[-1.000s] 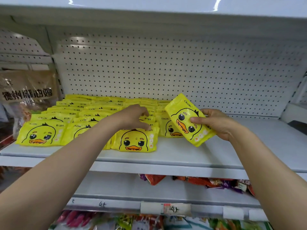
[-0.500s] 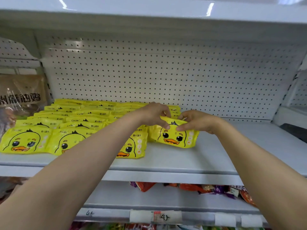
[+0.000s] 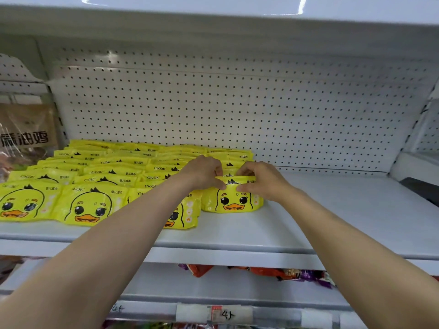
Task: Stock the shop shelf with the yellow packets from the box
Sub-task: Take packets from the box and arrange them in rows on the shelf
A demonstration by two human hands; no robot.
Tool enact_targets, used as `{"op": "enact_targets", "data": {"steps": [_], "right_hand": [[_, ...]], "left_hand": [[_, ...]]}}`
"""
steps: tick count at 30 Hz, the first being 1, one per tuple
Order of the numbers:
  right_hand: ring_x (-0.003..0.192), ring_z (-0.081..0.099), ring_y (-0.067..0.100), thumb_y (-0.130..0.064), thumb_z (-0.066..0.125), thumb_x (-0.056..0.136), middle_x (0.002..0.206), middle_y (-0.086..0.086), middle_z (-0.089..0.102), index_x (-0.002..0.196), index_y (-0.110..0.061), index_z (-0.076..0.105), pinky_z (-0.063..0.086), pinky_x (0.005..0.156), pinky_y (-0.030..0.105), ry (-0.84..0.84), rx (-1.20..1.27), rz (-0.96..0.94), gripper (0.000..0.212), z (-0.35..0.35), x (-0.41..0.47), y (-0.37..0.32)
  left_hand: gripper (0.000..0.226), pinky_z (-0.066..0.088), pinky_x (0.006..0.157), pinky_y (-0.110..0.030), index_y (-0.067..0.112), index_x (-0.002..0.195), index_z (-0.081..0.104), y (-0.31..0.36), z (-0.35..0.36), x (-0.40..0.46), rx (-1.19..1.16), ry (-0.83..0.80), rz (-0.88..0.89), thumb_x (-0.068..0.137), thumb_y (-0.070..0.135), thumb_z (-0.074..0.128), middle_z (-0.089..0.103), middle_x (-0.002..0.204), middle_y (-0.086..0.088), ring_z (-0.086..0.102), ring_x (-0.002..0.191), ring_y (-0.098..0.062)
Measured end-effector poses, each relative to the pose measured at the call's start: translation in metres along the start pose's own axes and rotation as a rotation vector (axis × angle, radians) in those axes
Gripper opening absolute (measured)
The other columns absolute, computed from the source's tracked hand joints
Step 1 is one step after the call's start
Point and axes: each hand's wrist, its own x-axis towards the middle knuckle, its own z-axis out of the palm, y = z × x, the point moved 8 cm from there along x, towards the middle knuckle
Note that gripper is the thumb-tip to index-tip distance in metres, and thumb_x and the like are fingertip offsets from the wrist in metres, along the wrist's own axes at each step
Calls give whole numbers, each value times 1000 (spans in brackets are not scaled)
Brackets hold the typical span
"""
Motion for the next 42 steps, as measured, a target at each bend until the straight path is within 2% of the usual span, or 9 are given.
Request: {"op": "enact_targets", "data": {"steps": [4, 8, 13, 19, 23, 27, 34, 42], "right_hand": [[109, 54, 14, -41, 86, 68, 111, -7, 62, 115, -31, 65, 48, 87, 32, 11, -114, -44, 53, 2, -2, -1], [116, 45, 14, -47, 82, 72, 115, -6, 56, 122, -31, 60, 42, 88, 31, 35, -208, -53, 57, 2, -5, 0], [120, 44, 18, -53, 77, 74, 119, -3, 54, 126, -30, 58, 43, 91, 34, 63, -323, -70, 60, 2, -6, -2], [125, 40, 23, -54, 73, 78, 126, 0, 53, 132, -26, 53, 41, 94, 38, 95, -500, -129, 63, 1, -8, -17], [126, 42, 24, -56, 67, 83, 128, 2, 56, 130, -23, 54, 42, 93, 39, 59, -571, -142, 59, 1, -8, -25], [125, 45, 26, -57, 55, 91, 125, 6, 61, 127, -21, 58, 41, 93, 38, 151, -565, -188, 51, -14, -8, -44], [130, 42, 29, -45, 51, 97, 133, 10, 56, 132, -15, 54, 40, 100, 41, 185, -446, -281, 46, -8, -18, -136], [132, 40, 28, -44, 58, 94, 139, 6, 53, 135, -20, 52, 39, 104, 42, 199, -239, -455, 48, 71, -56, -305]], "left_hand": [[37, 51, 88, -40, 29, 94, 62, -6, 3, 0, -7, 32, -59, 68, 46, 83, 64, 99, 5, 55, 105, -18], [36, 49, 84, -37, 38, 88, 56, -11, 7, -3, -31, 103, -104, 66, 49, 82, 62, 100, 2, 51, 107, -19], [40, 44, 89, -37, 24, 104, 62, -2, 3, -12, 67, 213, -98, 73, 45, 79, 63, 103, 3, 44, 112, -21], [42, 40, 93, -37, 21, 114, 59, 12, 3, -28, 203, 305, -151, 81, 43, 71, 60, 114, -3, 44, 117, -25], [48, 39, 97, -38, 19, 121, 55, 16, 0, -41, 177, 369, -189, 81, 40, 73, 59, 120, -4, 44, 121, -26], [52, 40, 97, -39, 20, 125, 54, 14, -26, -68, 138, 477, -204, 81, 38, 73, 58, 123, -6, 45, 121, -28], [56, 42, 97, -42, 19, 134, 47, -33, -80, -152, 183, 545, -278, 85, 36, 70, 55, 128, -10, 44, 123, -31], [59, 44, 93, -45, 22, 136, 47, -126, -151, -301, 340, 588, -431, 84, 38, 70, 51, 133, -7, 46, 122, -32]]}}
